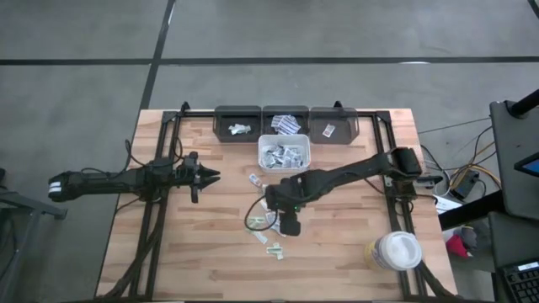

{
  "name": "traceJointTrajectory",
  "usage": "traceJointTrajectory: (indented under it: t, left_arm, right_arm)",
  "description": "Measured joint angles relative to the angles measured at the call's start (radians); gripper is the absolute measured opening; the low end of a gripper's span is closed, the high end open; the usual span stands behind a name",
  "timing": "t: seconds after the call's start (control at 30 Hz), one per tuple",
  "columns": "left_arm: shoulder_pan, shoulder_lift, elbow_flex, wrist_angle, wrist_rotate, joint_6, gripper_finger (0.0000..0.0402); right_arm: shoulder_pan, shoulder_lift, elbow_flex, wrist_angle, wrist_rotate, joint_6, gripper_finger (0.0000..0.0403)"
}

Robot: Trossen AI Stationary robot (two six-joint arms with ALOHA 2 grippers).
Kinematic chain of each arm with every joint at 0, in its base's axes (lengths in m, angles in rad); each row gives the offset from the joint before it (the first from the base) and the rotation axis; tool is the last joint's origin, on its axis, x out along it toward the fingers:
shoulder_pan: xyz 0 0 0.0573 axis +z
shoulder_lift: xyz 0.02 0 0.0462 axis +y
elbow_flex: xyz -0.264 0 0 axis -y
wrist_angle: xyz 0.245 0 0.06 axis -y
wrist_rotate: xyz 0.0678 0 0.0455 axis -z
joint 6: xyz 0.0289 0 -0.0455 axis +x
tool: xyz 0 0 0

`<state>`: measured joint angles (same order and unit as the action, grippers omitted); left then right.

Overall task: Pick & Place First Aid Supplies
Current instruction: Put the orange ointment pack into the right black bin

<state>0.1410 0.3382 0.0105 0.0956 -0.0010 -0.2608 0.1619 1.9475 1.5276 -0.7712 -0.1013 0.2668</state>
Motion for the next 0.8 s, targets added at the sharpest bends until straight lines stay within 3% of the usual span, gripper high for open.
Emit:
traceJointTrajectory:
  t: [0.37, 0.8]
  left_arm:
    - [0.000, 0.000, 0.000, 0.000, 0.004, -0.003, 0.0094]
    - [0.000, 0.000, 0.000, -0.002, 0.005, -0.002, 0.0094]
  right_arm:
    - [0.002, 0.176, 0.000, -0.008, 0.000, 0.048, 0.0137]
    - [0.003, 0.200, 0.004, -0.033, 0.068, 0.075, 0.0125]
